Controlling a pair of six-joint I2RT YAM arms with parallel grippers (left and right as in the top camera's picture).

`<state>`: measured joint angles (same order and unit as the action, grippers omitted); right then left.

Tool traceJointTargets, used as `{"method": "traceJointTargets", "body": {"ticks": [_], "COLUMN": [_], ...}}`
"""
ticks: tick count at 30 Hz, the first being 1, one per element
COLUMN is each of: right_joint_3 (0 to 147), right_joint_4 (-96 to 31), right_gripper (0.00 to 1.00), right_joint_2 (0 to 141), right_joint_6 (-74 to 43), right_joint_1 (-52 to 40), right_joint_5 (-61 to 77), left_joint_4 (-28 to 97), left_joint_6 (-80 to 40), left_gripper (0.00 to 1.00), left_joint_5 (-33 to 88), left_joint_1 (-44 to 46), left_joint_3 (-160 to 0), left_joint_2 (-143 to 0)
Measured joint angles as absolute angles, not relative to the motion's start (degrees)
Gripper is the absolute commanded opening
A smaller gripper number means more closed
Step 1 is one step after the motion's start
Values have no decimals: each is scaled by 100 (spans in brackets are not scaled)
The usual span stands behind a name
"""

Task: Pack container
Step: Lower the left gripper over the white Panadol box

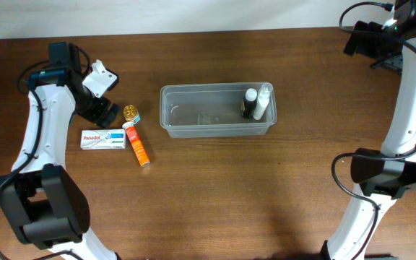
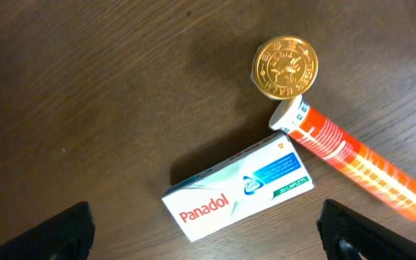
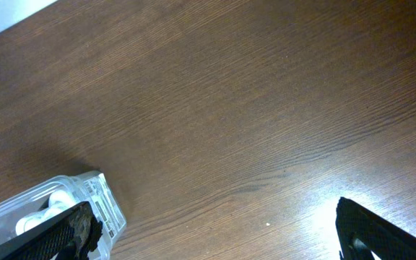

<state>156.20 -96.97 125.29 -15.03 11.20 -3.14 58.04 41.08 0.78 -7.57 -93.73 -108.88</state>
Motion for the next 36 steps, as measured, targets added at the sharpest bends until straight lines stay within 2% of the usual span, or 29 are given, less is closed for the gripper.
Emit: {"method": "traceJointTargets", "body": {"ticks": [11, 36], "right_joint_3": [15620, 15620], "right_joint_4": [-9697, -9697], "right_gripper": [98, 99], "right_joint_2": [12529, 12532], "right_joint_6": [-1503, -1505], "right_joint_1": [1120, 1120], "right_joint_5": [-314, -311], "left_joint_4": [5811, 6108], "left_joint_6": [5734, 6383], "left_gripper": [100, 99], "left_joint_5": [38, 36], "left_joint_1": [-757, -757], "left_joint_3": [-9240, -9168], "left_joint_2": [-10888, -11922]}}
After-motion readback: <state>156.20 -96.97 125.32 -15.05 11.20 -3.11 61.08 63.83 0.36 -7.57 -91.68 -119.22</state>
